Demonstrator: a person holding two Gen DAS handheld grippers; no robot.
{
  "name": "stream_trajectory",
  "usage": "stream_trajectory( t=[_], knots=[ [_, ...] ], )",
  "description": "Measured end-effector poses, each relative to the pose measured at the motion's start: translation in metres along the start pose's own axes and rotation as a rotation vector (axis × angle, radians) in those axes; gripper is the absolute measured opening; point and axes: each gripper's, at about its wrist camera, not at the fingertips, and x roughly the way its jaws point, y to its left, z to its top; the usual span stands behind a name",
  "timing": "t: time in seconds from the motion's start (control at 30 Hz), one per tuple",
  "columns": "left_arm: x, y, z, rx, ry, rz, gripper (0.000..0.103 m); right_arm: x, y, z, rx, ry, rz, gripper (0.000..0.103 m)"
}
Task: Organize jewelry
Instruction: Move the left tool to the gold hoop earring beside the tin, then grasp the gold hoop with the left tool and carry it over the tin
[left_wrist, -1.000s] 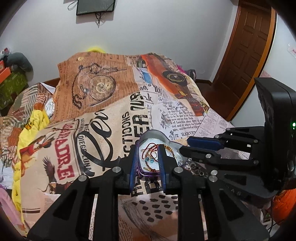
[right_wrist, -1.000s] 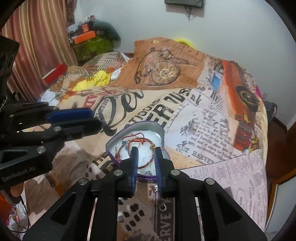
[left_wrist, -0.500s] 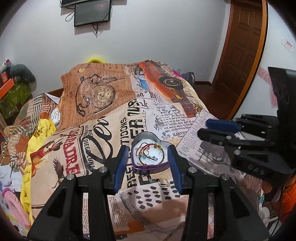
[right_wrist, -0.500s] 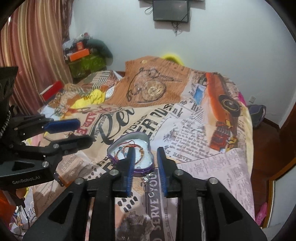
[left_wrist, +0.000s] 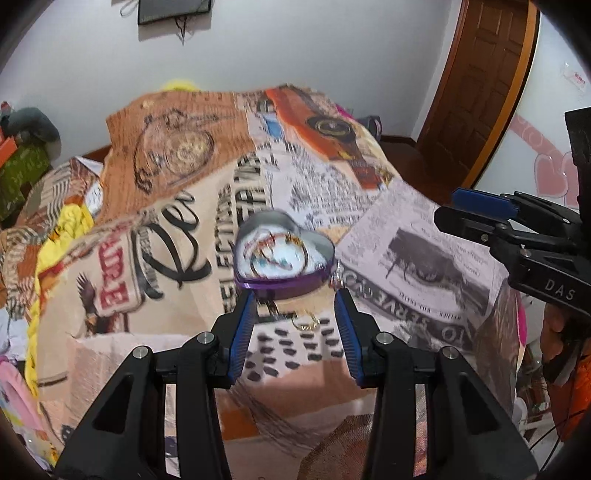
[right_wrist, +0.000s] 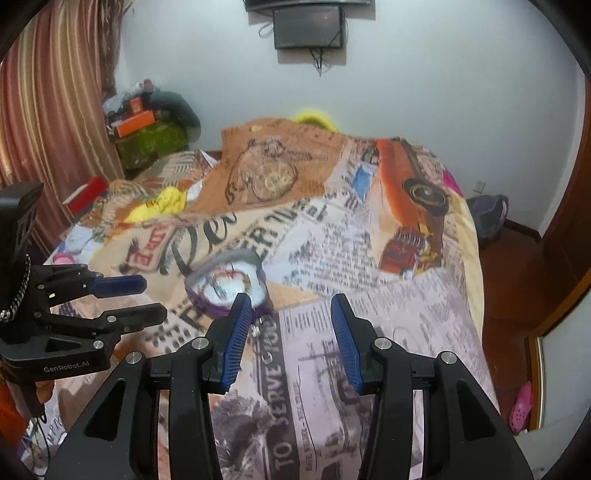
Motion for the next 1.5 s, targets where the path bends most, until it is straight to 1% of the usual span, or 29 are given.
stream_trajectory(
  t=[0.17,0.43,0.53,0.8,0.83,0.87,0.9,0.93,1.0,1.07,1.1,1.17,1.33,1.37,1.4,1.5],
  knots=[
    [0.020,-0.002,-0.011,-0.007,0.059,-0.020,0.043,0.019,-0.003,-0.020,0.009,0.074,0.008,0.041],
    [0.049,-0.005,-0.025,-0.013,0.128,-0.048,0.043,0.056,0.000,-0.047,0.016,0.195,0.042,0.041],
    [0.057,-0.008,-0.026,0.005,0.127,-0.034,0.043,0.064,0.004,-0.052,0.001,0.205,0.049,0.041],
    [0.065,-0.007,-0.023,0.010,0.109,-0.049,0.043,0.073,0.007,-0.050,-0.043,0.199,0.063,0.041],
    [0.065,-0.007,-0.023,0.012,0.105,-0.048,0.043,0.074,0.007,-0.050,-0.046,0.198,0.065,0.040],
    [0.066,-0.007,-0.023,0.014,0.103,-0.048,0.043,0.075,0.008,-0.050,-0.052,0.198,0.062,0.038],
    [0.066,-0.007,-0.024,0.016,0.100,-0.050,0.039,0.076,0.008,-0.050,-0.059,0.197,0.058,0.033],
    [0.066,-0.007,-0.023,0.017,0.100,-0.051,0.035,0.077,0.009,-0.049,-0.063,0.197,0.058,0.032],
    [0.066,-0.007,-0.024,0.016,0.099,-0.051,0.032,0.079,0.011,-0.048,-0.071,0.198,0.061,0.023],
    [0.066,-0.007,-0.024,0.012,0.098,-0.053,0.027,0.080,0.013,-0.048,-0.083,0.196,0.061,0.020],
    [0.067,-0.006,-0.024,0.010,0.098,-0.055,0.024,0.080,0.014,-0.048,-0.090,0.195,0.063,0.016],
    [0.067,-0.005,-0.024,0.007,0.098,-0.058,0.023,0.081,0.016,-0.048,-0.100,0.194,0.079,0.010],
    [0.065,-0.006,-0.023,0.011,0.095,-0.052,0.022,0.080,0.018,-0.047,-0.107,0.190,0.075,0.009],
    [0.065,-0.006,-0.023,0.011,0.095,-0.051,0.019,0.079,0.017,-0.047,-0.101,0.190,0.078,0.009],
    [0.064,-0.006,-0.023,0.011,0.097,-0.055,0.008,0.079,0.016,-0.047,-0.093,0.189,0.080,0.009],
    [0.061,-0.005,-0.022,0.003,0.097,-0.057,0.008,0.074,0.014,-0.046,-0.079,0.180,0.078,0.009]
  ],
)
